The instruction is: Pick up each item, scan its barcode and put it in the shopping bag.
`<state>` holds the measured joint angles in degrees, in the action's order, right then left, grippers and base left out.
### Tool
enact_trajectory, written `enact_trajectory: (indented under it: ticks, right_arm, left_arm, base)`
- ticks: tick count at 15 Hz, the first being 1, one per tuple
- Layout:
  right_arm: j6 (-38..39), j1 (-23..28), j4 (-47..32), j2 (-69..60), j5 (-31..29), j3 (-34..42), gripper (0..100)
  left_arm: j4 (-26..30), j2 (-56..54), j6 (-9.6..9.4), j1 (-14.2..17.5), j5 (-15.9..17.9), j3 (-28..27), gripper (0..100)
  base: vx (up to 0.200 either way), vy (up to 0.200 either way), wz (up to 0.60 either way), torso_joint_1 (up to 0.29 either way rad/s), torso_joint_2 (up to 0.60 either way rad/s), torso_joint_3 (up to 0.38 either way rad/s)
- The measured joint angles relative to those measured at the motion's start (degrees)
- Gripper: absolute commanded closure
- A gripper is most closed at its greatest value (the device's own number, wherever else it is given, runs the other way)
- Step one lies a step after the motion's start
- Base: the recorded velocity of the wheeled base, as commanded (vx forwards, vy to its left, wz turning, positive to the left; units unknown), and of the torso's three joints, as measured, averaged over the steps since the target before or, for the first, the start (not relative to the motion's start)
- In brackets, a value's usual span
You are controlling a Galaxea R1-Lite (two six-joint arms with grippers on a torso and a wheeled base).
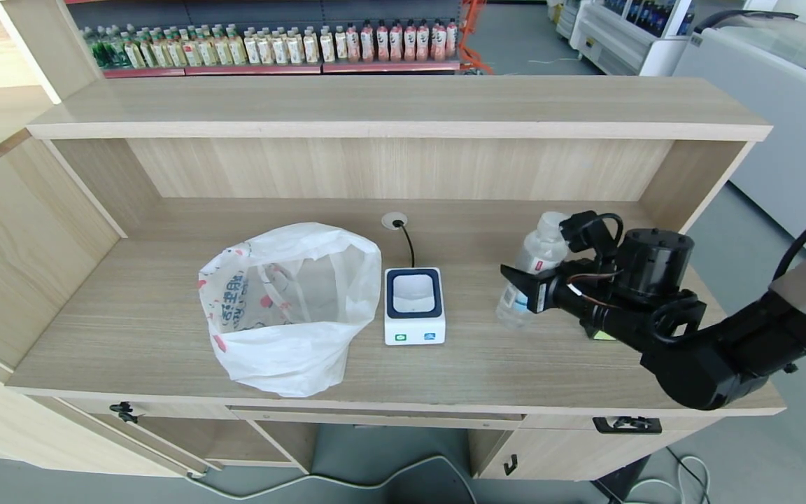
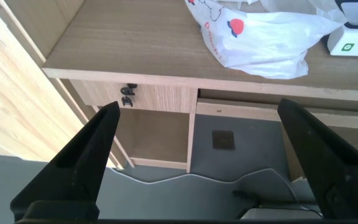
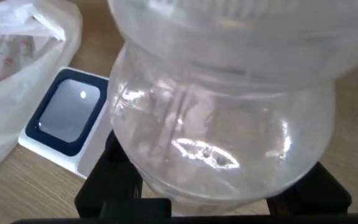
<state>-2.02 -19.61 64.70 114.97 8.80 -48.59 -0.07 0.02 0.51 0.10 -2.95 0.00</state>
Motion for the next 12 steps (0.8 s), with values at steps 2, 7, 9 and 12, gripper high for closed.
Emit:
enact_trajectory:
  ticks: [2, 7, 9, 12]
  right_arm:
    - [5.41, 0.35, -4.21, -5.27, 2.72, -3.02, 100]
    - [27.15, 2.76, -22.88, -24.72, 32.85, -10.30, 100]
    - [29.72, 3.52, -24.41, -30.73, 44.43, -9.98, 100]
    - [32.70, 2.97, -24.54, -35.71, 56.77, -8.85, 100]
  left_arm:
    - [0.00, 0.00, 0.00, -0.05, -0.02, 0.00, 0]
    - [0.00, 0.00, 0.00, -0.05, -0.02, 0.00, 0]
    - [0.02, 0.00, 0.00, -0.05, 0.00, 0.00, 0]
    - [0.00, 0.00, 0.00, -0.05, 0.00, 0.00, 0]
  base:
    - [0.000, 0.000, 0.00, 0.000, 0.00, 0.000]
    - [0.000, 0.000, 0.00, 0.000, 0.00, 0.000]
    - [0.000, 0.000, 0.00, 0.000, 0.00, 0.000]
    - [0.000, 0.000, 0.00, 0.000, 0.00, 0.000]
